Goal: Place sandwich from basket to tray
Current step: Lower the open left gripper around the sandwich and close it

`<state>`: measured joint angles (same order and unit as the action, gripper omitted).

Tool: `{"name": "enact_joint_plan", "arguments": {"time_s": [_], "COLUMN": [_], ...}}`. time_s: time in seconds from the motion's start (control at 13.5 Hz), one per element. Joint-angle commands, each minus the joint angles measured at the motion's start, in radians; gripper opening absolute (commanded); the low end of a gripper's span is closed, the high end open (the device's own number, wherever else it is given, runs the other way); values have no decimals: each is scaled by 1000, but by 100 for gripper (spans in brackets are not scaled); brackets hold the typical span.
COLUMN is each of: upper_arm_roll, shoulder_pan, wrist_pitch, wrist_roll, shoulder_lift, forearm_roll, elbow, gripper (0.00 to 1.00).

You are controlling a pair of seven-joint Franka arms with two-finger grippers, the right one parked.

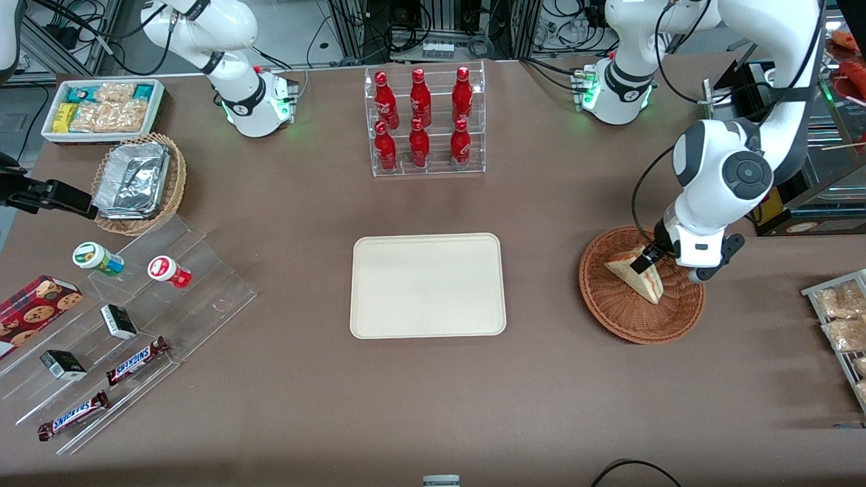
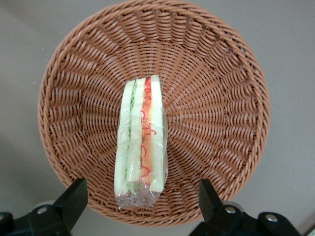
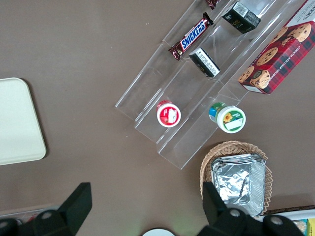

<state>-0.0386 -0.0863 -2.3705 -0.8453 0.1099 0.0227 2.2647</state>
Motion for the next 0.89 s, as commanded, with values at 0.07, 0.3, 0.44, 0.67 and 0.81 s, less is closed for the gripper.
{"name": "enact_joint_plan", "arguments": {"time_s": [0.07, 0.3, 0.44, 0.67, 0.81], "upper_arm_roll": [6, 8, 8, 9, 11], "shoulder_pan": [-21, -20, -18, -13, -13], "wrist_pitch": [-100, -179, -210, -233, -233], "wrist_roll": [-34, -34, -37, -103, -106], "shoulder_lift": [17, 45, 62, 77, 76], "forearm_roll": [19, 17, 17, 17, 17], "elbow": [61, 97, 111, 119, 121], "gripper": [100, 100, 100, 42, 0]}}
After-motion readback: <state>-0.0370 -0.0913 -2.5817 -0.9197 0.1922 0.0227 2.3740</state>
